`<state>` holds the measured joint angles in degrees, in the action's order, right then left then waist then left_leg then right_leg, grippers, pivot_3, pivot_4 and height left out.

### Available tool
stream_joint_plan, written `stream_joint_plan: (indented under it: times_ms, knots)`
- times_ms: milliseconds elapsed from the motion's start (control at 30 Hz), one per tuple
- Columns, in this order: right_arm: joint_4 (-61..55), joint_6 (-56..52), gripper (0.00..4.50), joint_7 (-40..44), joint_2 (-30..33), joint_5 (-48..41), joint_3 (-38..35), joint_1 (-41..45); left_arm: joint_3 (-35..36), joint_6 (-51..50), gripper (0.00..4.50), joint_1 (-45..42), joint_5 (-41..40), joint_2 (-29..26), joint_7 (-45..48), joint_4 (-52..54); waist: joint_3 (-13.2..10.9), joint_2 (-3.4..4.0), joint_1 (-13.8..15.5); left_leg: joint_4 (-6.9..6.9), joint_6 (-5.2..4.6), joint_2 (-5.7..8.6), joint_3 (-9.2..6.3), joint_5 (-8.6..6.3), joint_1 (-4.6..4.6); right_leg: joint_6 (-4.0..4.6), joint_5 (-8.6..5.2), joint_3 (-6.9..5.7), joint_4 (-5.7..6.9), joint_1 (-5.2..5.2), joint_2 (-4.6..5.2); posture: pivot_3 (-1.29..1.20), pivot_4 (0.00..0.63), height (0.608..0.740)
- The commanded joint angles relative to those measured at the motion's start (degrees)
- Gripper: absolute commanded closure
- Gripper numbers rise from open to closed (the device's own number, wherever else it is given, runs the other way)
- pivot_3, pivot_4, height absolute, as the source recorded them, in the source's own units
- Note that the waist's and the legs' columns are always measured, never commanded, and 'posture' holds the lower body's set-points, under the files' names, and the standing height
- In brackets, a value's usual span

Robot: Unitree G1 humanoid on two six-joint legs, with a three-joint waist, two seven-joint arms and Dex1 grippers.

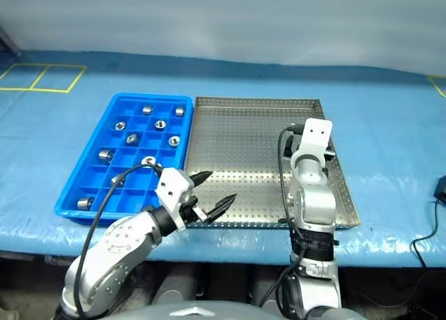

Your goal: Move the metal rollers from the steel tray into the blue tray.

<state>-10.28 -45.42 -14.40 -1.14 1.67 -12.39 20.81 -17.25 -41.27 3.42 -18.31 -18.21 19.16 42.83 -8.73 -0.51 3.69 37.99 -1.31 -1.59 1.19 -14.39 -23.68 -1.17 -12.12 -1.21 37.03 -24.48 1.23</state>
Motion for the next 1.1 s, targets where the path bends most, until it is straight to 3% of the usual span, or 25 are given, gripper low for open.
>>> stream_joint_plan:
  times_ms: [33, 467, 567, 800, 1100]
  knots:
    - [-2.5, -0.3, 0.02, -0.3, -0.5, -0.3, 0.1, -0.2, -0.4, 0.2, 0.0, -0.2, -0.4, 0.0, 0.4, 0.4, 0.0, 0.0, -0.6, 0.0, 0.0, -0.01, 0.0, 0.01, 0.01, -0.03, 0.01, 0.08, 0.02, -0.01, -0.03, 0.18, 0.15, 0.74]
    - [-1.2, -4.0, 0.02, 0.9, -2.5, -0.9, 0.9, -2.9, -0.1, -0.3, 0.0, 0.0, -0.4, 0.1, -0.4, 0.6, 0.0, 0.0, -1.0, 0.0, -0.11, -0.03, 0.14, 0.09, 0.05, -0.23, 0.1, 0.47, 0.02, -0.02, 0.04, 0.2, 0.15, 0.74]
    - [-1.0, -3.8, 0.66, 1.0, -2.5, -0.9, 1.1, -3.0, -0.2, -0.3, 0.0, 0.1, -0.3, 0.2, -0.6, 0.6, 0.0, 0.0, -1.0, 0.0, -0.12, -0.03, 0.14, 0.1, 0.05, -0.23, 0.1, 0.49, 0.02, -0.02, 0.04, 0.2, 0.15, 0.74]
    - [-0.5, -2.1, 2.83, 3.1, -1.7, -1.4, 2.2, -1.1, 0.0, 0.5, 0.0, 1.0, 0.8, 1.1, -2.5, 0.8, 0.0, 0.0, -0.9, 0.0, -0.15, -0.02, 0.15, 0.12, 0.05, -0.24, 0.11, 0.5, 0.02, -0.02, 0.04, 0.24, 0.15, 0.74]
    - [-2.7, -4.3, 2.82, 15.8, -0.1, -4.8, 15.2, 6.0, 8.6, 6.8, 0.0, 3.6, 8.5, 5.7, -13.9, 1.7, 0.0, 0.0, -0.2, -0.02, -0.15, -0.02, 0.14, 0.13, 0.06, -0.27, 0.13, 0.5, 0.04, -0.04, -0.05, 0.34, 0.15, 0.74]
